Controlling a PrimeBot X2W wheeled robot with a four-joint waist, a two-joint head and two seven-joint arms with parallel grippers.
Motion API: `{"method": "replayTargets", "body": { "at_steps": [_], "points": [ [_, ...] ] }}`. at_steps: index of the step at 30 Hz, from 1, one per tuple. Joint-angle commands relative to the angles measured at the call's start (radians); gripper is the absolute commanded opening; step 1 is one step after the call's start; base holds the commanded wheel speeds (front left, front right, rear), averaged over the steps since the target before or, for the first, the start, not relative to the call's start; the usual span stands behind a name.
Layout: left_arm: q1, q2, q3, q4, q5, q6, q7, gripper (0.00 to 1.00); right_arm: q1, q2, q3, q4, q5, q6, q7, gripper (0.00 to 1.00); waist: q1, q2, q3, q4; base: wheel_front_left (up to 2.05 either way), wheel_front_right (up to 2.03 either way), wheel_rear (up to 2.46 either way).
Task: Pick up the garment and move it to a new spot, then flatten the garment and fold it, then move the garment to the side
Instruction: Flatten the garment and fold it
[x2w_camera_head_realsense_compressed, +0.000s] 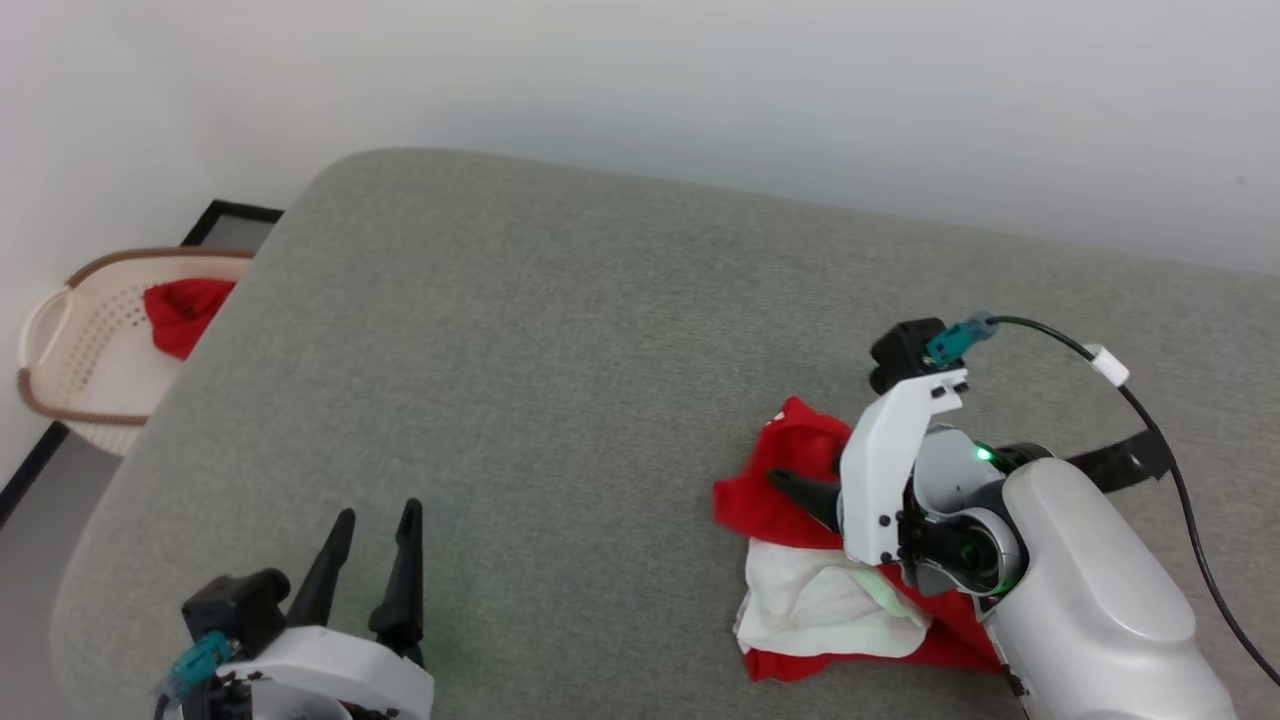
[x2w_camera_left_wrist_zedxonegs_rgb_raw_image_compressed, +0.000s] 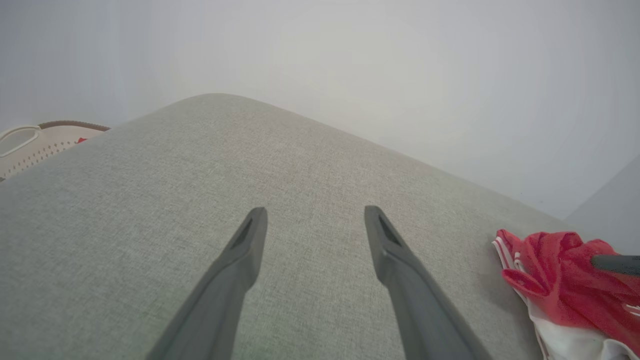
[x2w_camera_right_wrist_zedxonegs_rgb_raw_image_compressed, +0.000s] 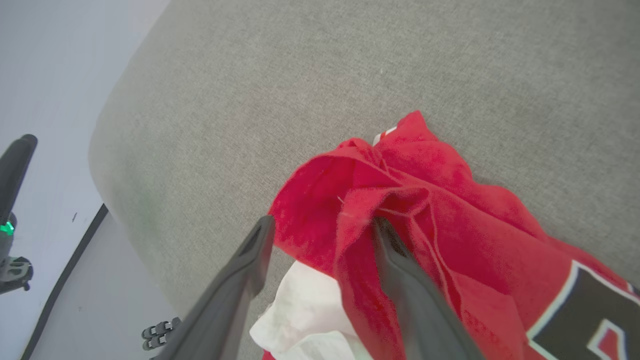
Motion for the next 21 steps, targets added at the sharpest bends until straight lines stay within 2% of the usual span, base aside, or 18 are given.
{"method": "replayTargets", "body": {
  "at_steps": [1,9,16,21],
  "points": [
    [0.012,0.002,0.004,0.003,0.006,-0.003,-0.005,1.00,-0.011,-0.005,0.017,-0.014,0.007,-0.001,0.002,1.00,0.0000,-0.0001,-0.014,-0.020,0.00,0.00,0.00],
    [0.043,0.007,0.033,-0.004,0.016,-0.003,-0.007,1.00,0.014,-0.048,0.088,-0.163,0.089,-0.001,0.010,1.00,0.0000,-0.0001,-0.053,-0.097,0.00,0.00,0.00],
    [0.075,0.013,0.055,-0.021,0.036,0.002,-0.007,1.00,0.064,-0.133,0.083,-0.299,0.106,-0.001,-0.025,1.00,0.0000,-0.0001,-0.082,-0.174,0.00,0.00,0.00],
    [0.090,0.012,0.065,-0.041,0.068,0.004,-0.007,1.00,0.115,-0.209,0.062,-0.363,0.101,-0.001,-0.114,1.00,0.0000,-0.0001,-0.093,-0.223,0.00,0.00,0.00]
  ]
}}
